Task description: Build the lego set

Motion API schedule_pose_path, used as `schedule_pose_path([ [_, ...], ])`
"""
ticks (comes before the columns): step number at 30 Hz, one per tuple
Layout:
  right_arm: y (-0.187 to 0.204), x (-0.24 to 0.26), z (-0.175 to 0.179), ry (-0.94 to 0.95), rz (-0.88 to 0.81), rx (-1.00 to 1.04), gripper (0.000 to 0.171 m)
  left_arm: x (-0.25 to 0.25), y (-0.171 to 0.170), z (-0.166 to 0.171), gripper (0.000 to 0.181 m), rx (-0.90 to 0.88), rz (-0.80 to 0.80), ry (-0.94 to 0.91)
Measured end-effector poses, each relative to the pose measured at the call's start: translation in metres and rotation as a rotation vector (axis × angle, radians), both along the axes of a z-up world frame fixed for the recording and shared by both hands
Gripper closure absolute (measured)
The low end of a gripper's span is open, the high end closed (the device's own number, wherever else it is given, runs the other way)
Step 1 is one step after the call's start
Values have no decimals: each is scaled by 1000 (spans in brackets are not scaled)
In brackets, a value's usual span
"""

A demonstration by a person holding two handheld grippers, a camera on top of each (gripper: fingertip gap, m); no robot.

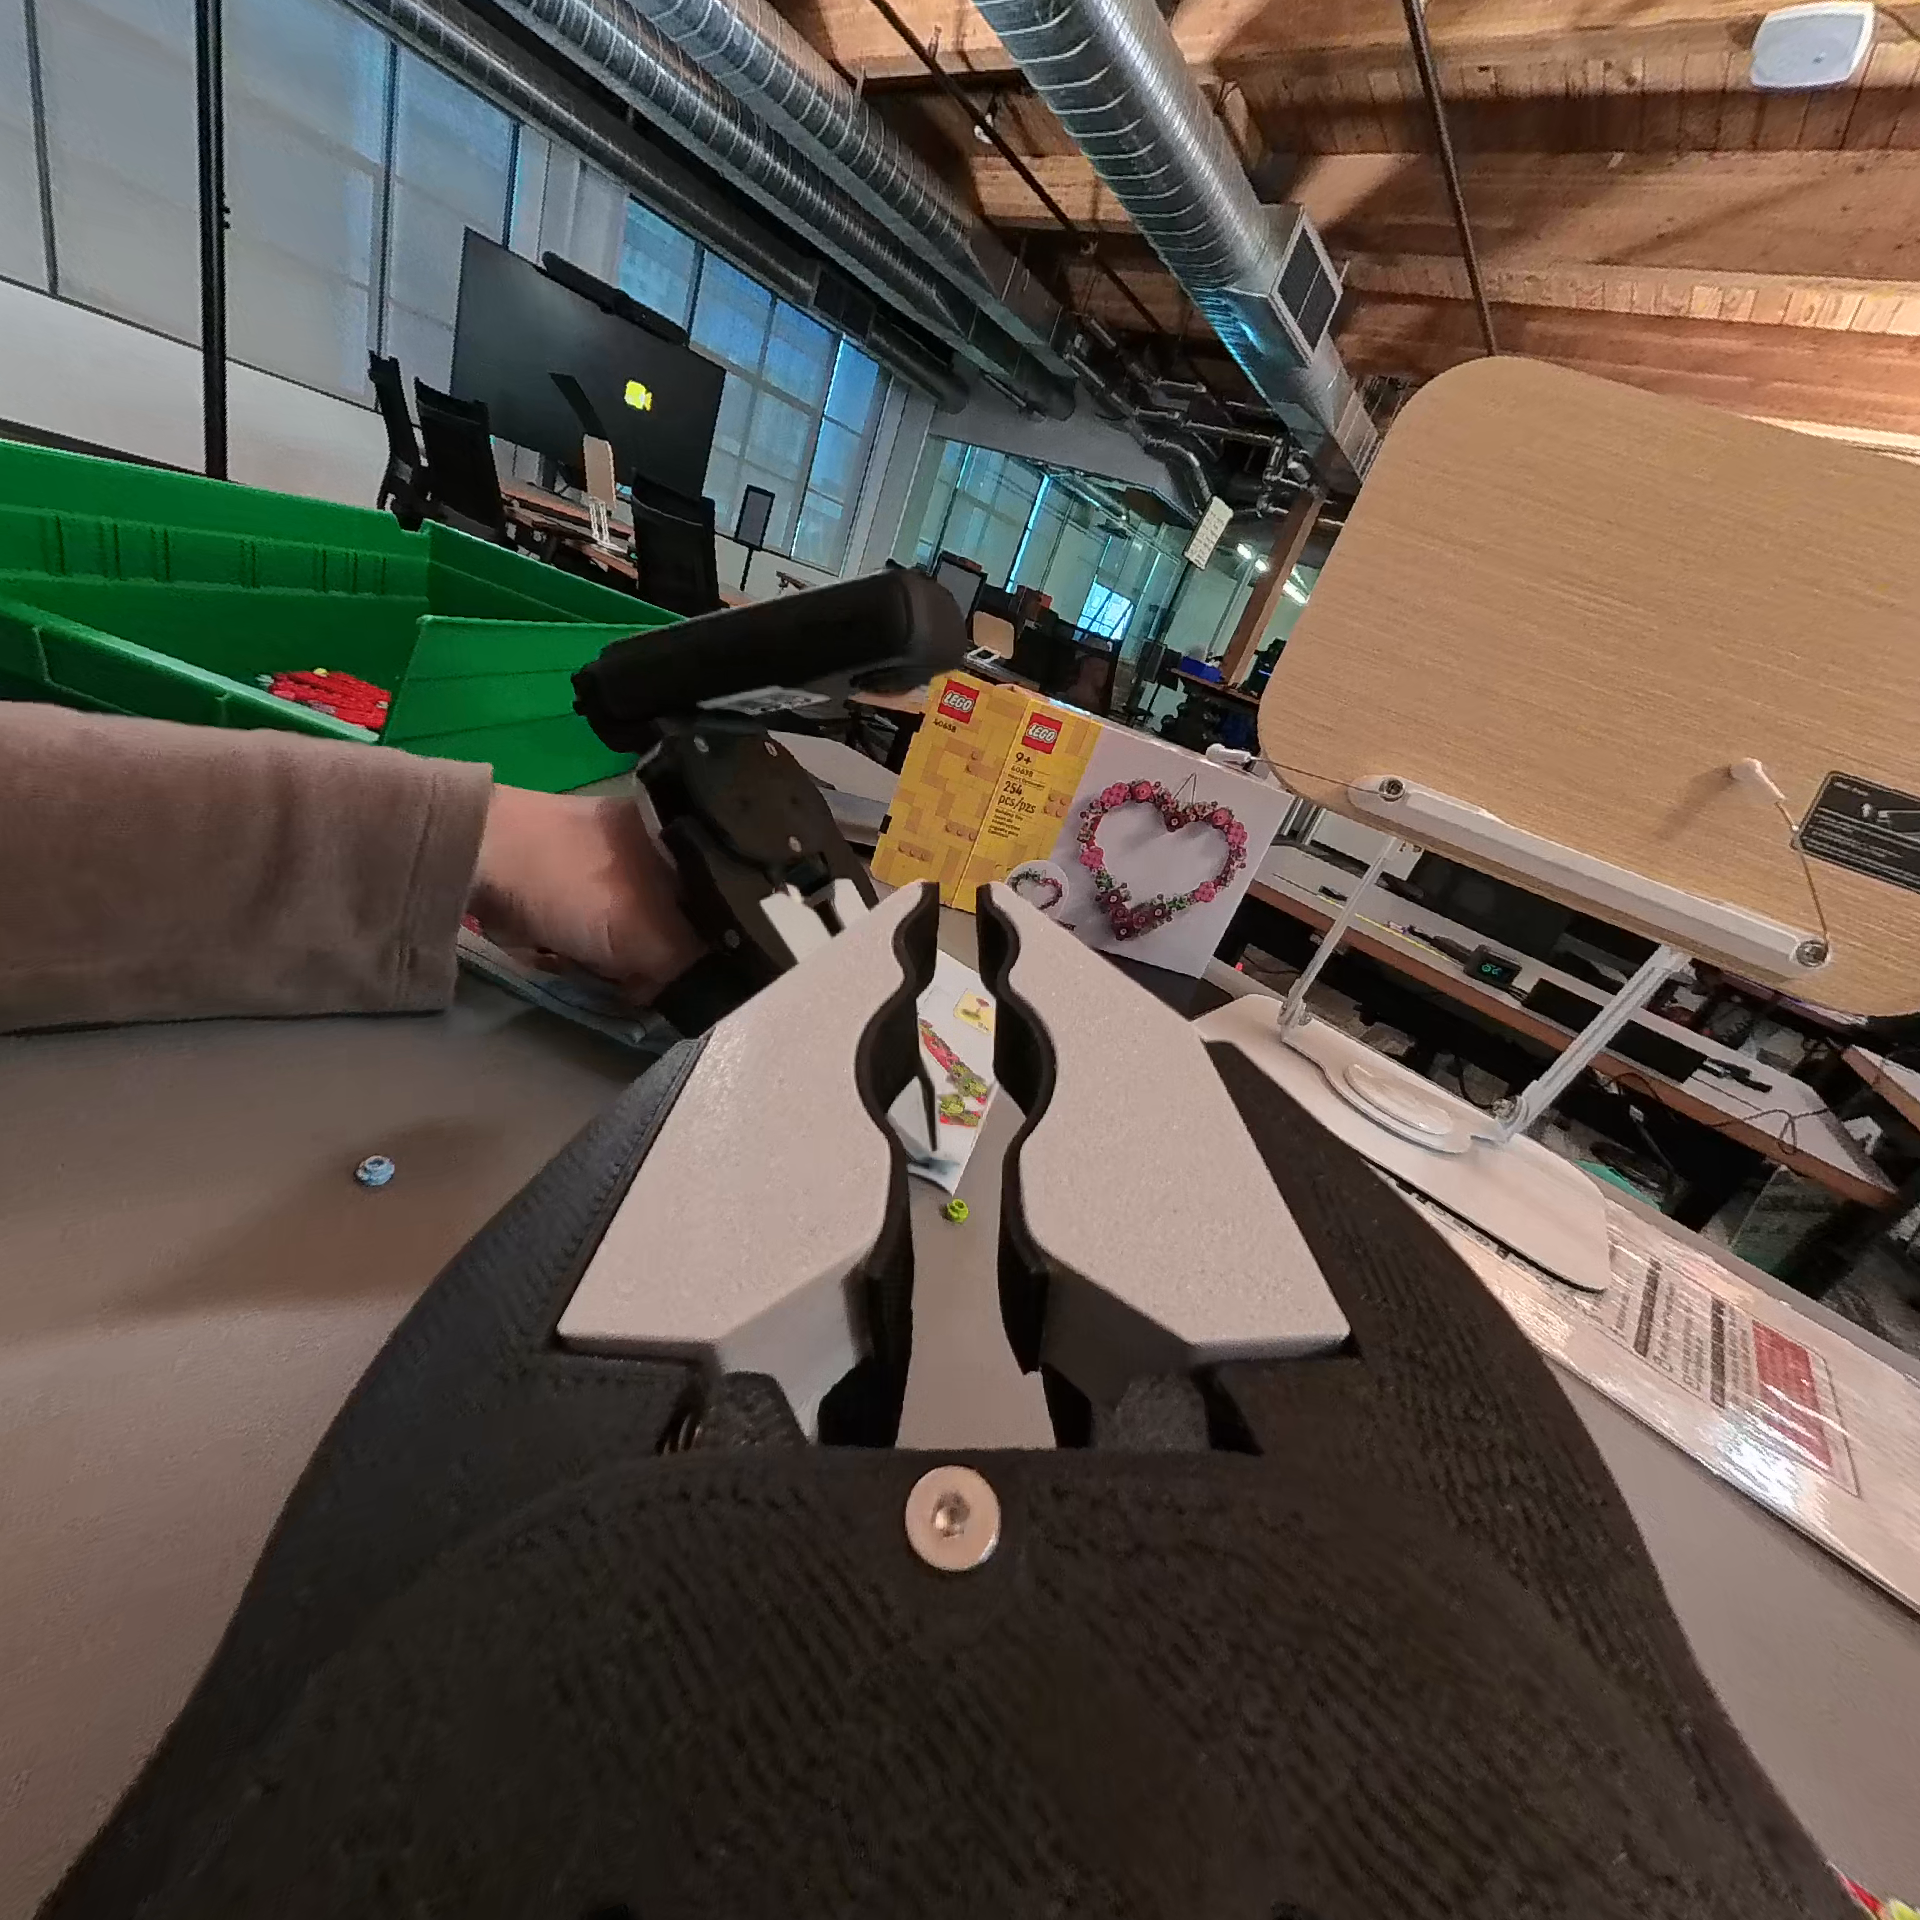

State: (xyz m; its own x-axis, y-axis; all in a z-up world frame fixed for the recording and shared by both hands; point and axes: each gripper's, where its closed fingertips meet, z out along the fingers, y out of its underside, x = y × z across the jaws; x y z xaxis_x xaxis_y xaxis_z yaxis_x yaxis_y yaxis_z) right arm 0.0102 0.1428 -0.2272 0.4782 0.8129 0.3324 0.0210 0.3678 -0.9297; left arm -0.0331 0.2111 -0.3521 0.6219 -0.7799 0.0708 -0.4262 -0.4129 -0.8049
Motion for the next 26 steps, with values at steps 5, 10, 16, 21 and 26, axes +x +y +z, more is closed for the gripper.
schedule_pose_path([
  [5, 13, -6, -22, -110, -32, -129, 168, -7, 3, 20, 181, -89, 62, -251],
  [10, 36, -28, -50, -209, -44, -420, 171, -24, -1, 59, 181, -89, 67, -596],
  [16, 52, -67, -69, -276, -4, -593, 170, -39, -15, 96, 181, -8, 4, -814],
  [21, 66, -93, -76, -283, 3, -660, 169, -42, -24, 100, 181, 7, -27, -833],
  [26, 85, -81, -79, -295, -73, -635, 169, -48, -11, 67, 181, 96, 126, -479],
])
